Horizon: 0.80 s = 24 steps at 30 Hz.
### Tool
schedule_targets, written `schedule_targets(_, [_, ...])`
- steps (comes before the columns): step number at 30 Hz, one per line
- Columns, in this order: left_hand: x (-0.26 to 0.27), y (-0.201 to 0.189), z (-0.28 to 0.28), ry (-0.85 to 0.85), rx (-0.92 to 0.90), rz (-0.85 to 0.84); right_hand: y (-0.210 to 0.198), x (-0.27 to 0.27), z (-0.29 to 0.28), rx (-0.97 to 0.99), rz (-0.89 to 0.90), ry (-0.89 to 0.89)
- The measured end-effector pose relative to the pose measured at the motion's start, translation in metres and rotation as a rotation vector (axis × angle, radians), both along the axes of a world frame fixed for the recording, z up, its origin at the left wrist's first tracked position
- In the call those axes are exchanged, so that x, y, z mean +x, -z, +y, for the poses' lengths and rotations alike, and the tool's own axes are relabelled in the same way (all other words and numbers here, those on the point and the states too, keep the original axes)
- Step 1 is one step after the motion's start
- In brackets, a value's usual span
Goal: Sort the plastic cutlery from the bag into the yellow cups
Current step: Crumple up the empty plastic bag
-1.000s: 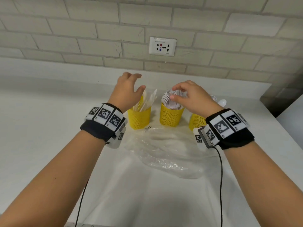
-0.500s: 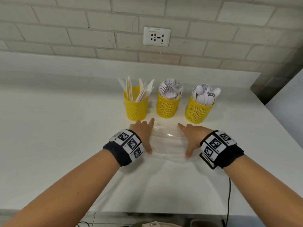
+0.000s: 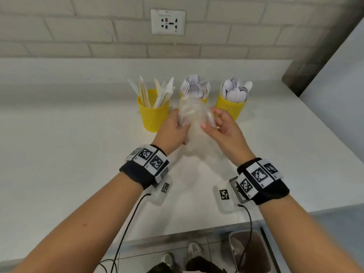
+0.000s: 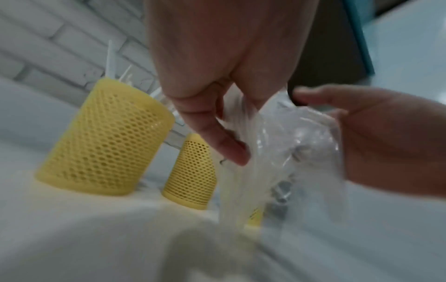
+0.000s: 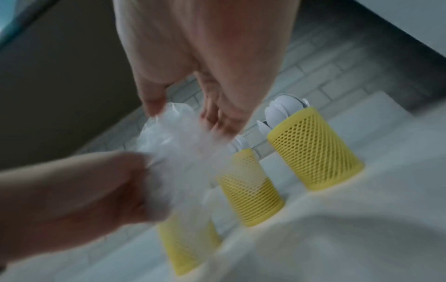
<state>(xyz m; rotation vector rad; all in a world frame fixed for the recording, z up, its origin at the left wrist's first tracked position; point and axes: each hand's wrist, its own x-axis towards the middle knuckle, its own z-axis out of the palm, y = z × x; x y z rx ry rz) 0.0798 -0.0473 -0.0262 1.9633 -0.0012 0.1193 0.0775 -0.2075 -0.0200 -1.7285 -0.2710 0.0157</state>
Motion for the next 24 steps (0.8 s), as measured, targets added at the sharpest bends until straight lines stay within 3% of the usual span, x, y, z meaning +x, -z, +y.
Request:
schedule_targets(3, [-0.007,-0.013,-0.014,0.025,-0.388,0.050,0.000,-0.021,0.001,-0.125,-0.090,-0.056])
schedule_targets(6, [-0.020,-0.023,-0.028,0.244,-0.576,0.093,0.006,-0.029,-0.015,-0.209,-0.213,0.147])
schedule_targets(8, [-0.029,-0.025,-0.042,0.376,-0.488,0.066,0.004,-0.037,-0.037,-0.196,-0.254,0.298])
schedule_targets(13, [-0.062,-0.019,-0.090,0.315,-0.097,-0.187,0.014,-0.077,-0.117,-0.007,-0.186,0.547])
schedule_targets(16, [-0.095,-0.004,-0.123,0.447,0.044,-0.263,0.036,-0.112,-0.170,0.099,-0.120,0.760])
schedule_targets(20, [-0.140,0.032,-0.165,0.754,0.109,-0.176,0.076,-0.165,-0.231,0.116,-0.173,1.084])
schedule_targets(24, [-0.175,0.093,-0.191,0.984,0.282,0.079,0.132,-0.209,-0.280,0.098,-0.073,1.278])
